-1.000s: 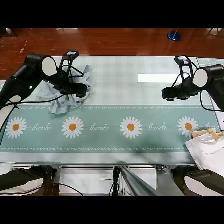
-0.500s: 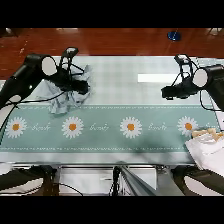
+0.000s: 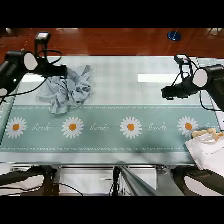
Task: Fold the shirts.
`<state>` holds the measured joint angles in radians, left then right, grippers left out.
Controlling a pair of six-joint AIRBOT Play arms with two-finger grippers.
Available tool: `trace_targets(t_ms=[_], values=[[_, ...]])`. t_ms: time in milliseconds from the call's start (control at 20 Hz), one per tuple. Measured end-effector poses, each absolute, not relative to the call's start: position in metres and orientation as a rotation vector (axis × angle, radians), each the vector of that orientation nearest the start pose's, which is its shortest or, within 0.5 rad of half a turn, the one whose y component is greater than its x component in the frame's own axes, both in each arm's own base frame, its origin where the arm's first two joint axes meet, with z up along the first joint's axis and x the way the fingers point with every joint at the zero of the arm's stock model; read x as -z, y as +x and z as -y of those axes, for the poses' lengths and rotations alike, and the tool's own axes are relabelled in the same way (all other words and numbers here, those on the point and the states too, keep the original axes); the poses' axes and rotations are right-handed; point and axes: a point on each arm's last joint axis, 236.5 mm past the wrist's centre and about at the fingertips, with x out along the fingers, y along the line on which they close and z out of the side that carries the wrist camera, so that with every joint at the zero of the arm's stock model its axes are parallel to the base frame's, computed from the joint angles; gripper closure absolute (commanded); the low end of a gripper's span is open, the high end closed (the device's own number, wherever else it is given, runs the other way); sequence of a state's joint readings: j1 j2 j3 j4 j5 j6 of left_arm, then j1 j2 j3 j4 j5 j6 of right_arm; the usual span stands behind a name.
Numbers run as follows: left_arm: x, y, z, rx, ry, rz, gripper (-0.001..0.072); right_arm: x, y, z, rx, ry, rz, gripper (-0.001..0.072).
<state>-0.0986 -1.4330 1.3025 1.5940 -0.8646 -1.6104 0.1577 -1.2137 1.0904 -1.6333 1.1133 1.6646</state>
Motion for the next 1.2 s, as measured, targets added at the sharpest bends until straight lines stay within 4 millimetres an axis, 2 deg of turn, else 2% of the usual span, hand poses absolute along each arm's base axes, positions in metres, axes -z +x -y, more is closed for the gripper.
trace_targets(t_ms=[150, 400, 450, 500, 550, 600, 700, 750, 800, 900, 950, 1050, 1150, 1200], values=[[0.004, 0.487, 0.033, 0.040, 0.000, -1.043, -0.0013, -0.011, 0.371, -0.046, -0.050, -0.076, -1.231, 0.0328], [0.061, 0.488, 0.038, 0.044, -0.039, -1.137, -0.0006, -0.011, 0.371, -0.046, -0.050, -0.076, -1.231, 0.0328], [0.071, 0.488, 0.038, 0.044, -0.042, -1.156, 0.0197, -0.011, 0.371, -0.046, -0.050, -0.075, -1.231, 0.0328], [0.081, 0.487, 0.038, 0.043, -0.046, -1.172, 0.0623, -0.011, 0.371, -0.046, -0.051, -0.074, -1.231, 0.0328], [0.087, 0.486, 0.039, 0.043, -0.050, -1.185, 0.0678, -0.011, 0.371, -0.046, -0.051, -0.074, -1.231, 0.0328], [0.090, 0.486, 0.040, 0.045, -0.049, -1.193, 0.0679, -0.011, 0.371, -0.046, -0.051, -0.073, -1.232, 0.0328], [0.084, 0.490, 0.039, 0.052, -0.036, -1.188, 0.0679, -0.011, 0.371, -0.047, -0.051, -0.072, -1.232, 0.0329], [0.071, 0.497, 0.040, 0.060, -0.027, -1.165, 0.0679, -0.011, 0.371, -0.047, -0.051, -0.072, -1.232, 0.0329], [0.048, 0.510, 0.040, 0.067, -0.021, -1.111, 0.0679, -0.011, 0.370, -0.046, -0.051, -0.072, -1.233, 0.0328], [-0.016, 0.531, 0.042, 0.078, -0.013, -0.991, 0.0679, -0.011, 0.370, -0.045, -0.048, -0.078, -1.237, 0.0328], [-0.057, 0.540, 0.044, 0.083, -0.008, -0.910, 0.0679, -0.010, 0.368, -0.042, -0.041, -0.090, -1.243, 0.0329], [-0.155, 0.548, 0.051, 0.102, -0.002, -0.710, 0.0679, -0.009, 0.364, -0.034, -0.020, -0.126, -1.263, 0.0329], [-0.252, 0.533, 0.063, 0.132, -0.001, -0.526, 0.0679, -0.009, 0.358, -0.021, 0.013, -0.176, -1.293, 0.0328], [-0.299, 0.519, 0.070, 0.150, 0.000, -0.432, 0.0678, -0.008, 0.354, -0.013, 0.033, -0.205, -1.310, 0.0329]])
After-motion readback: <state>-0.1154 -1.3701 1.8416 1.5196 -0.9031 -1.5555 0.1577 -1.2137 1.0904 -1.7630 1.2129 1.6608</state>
